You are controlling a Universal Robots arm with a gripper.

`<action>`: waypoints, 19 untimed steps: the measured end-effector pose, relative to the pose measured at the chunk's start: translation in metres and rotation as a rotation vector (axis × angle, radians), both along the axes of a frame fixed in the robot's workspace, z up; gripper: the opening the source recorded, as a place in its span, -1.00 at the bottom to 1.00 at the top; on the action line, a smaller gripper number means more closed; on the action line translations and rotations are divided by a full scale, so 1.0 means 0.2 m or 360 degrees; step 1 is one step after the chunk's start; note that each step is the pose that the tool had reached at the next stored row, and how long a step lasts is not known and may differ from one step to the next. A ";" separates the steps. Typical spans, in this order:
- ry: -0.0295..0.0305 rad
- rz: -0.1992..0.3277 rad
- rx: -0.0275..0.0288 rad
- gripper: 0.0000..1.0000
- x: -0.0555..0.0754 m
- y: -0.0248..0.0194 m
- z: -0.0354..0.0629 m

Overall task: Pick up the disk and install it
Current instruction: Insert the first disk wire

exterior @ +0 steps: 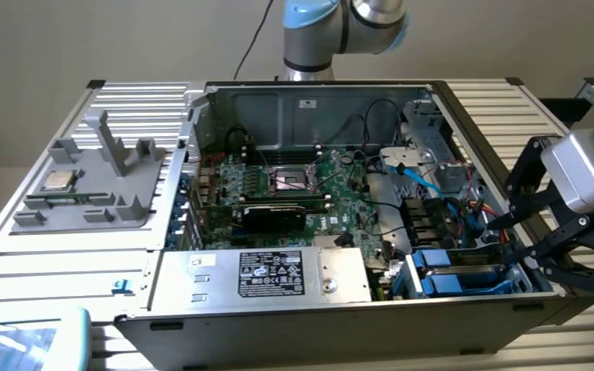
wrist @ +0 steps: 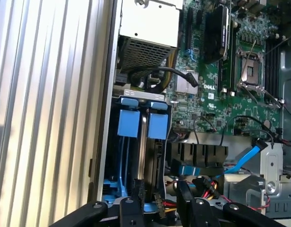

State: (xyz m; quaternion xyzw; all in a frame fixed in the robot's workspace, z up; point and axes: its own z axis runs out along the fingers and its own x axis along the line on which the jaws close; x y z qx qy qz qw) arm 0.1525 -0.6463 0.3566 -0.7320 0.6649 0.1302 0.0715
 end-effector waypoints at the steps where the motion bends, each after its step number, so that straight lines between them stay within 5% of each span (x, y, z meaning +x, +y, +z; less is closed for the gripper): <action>1: -0.00021 0.0020 0.00002 -0.19 0.00 -0.001 -0.004; 5: -0.00032 0.0027 0.00013 -0.19 0.00 -0.001 -0.005; 7: -0.00111 0.0027 0.00049 -0.19 0.00 -0.001 -0.011; 13: -0.00192 0.0027 0.00401 -0.19 0.00 -0.025 -0.032; 15: -0.00334 0.0027 0.00500 -0.19 0.00 -0.028 -0.038; 19: -0.00721 0.0027 0.00871 -0.19 0.00 -0.040 -0.044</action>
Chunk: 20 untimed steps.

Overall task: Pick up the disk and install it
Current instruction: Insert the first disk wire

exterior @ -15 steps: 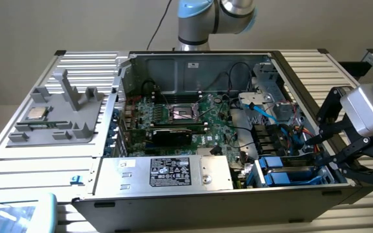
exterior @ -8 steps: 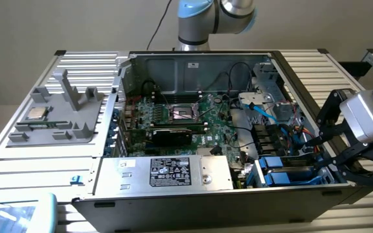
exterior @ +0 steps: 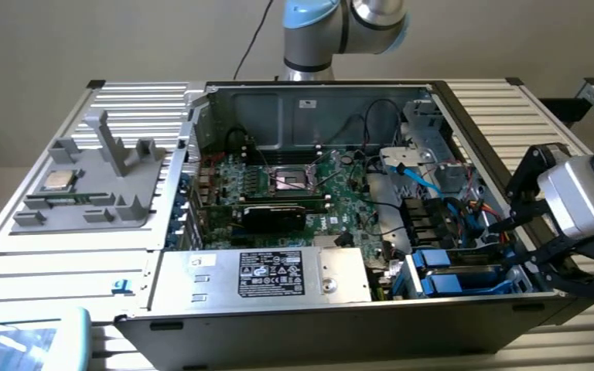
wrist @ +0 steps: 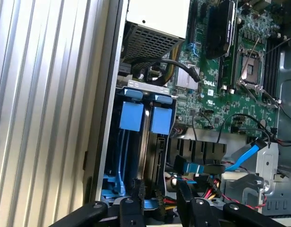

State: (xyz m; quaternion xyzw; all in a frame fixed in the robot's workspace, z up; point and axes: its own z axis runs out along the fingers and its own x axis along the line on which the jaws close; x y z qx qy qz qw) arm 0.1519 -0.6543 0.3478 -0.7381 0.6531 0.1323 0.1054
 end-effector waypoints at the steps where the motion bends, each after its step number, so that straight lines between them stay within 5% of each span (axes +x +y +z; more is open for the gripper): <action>1: -0.00013 0.0000 0.00027 -0.19 0.00 -0.005 -0.006; 8: -0.00045 0.0022 0.00045 -0.19 -0.01 -0.006 -0.060; 15: -0.00106 0.0155 0.00054 -0.19 -0.01 -0.005 -0.071; 16: -0.00212 0.0172 0.00046 -0.19 -0.01 -0.005 -0.070; 19: -0.00832 0.0189 0.00113 -0.19 -0.01 -0.004 -0.070; 20: -0.00895 0.0191 0.00124 -0.19 -0.01 -0.003 -0.070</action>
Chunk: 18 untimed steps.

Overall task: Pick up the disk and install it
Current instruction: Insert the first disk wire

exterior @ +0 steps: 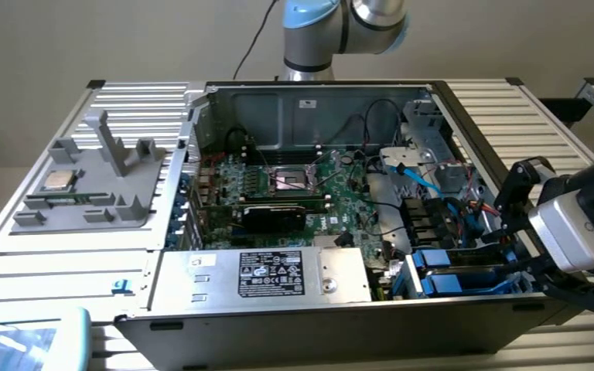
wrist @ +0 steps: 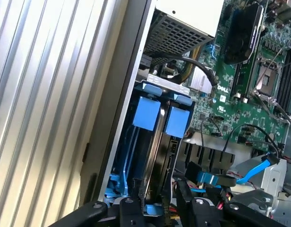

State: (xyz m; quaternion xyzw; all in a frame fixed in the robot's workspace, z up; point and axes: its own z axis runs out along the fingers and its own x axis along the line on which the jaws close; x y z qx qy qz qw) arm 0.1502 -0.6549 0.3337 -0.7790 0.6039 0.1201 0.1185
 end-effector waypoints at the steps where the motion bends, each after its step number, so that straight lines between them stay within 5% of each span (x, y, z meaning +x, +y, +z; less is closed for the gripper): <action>1: -0.00008 0.0003 0.00024 -0.19 0.00 0.001 -0.001; 4: -0.00010 0.0013 0.00240 -0.19 0.00 0.002 -0.001; 9: -0.00010 0.0018 0.00460 -0.19 -0.01 0.005 -0.002; 13: 0.00060 0.0018 0.00760 -0.19 -0.01 0.005 -0.006; 18: 0.00244 0.0018 0.00830 -0.19 -0.01 0.005 -0.018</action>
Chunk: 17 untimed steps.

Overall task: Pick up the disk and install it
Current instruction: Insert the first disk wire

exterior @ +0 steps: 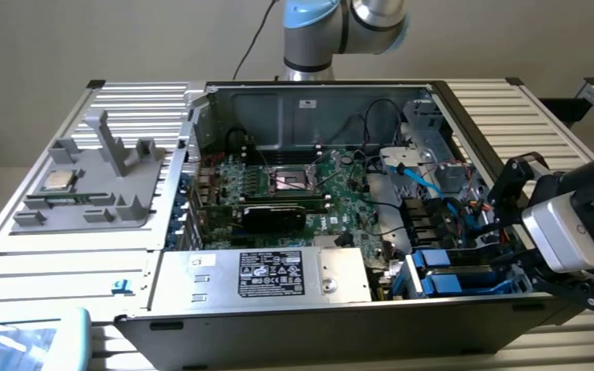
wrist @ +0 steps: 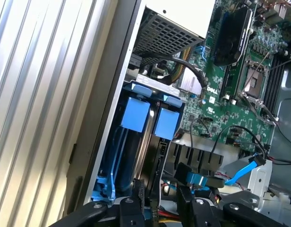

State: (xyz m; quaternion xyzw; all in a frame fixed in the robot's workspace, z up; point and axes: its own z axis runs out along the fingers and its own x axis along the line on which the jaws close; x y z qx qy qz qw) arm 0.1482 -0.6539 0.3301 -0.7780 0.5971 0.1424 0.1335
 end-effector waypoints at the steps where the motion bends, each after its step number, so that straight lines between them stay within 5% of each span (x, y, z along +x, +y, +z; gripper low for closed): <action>1: 0.00002 0.0000 0.00005 -0.19 0.00 0.000 -0.002; 8: 0.00012 0.0000 0.00064 -0.19 0.00 0.000 -0.006; 14: 0.00012 0.0000 0.00076 -0.67 0.00 0.000 -0.006; 17: 0.00012 0.0000 0.00068 -0.67 0.00 0.000 -0.004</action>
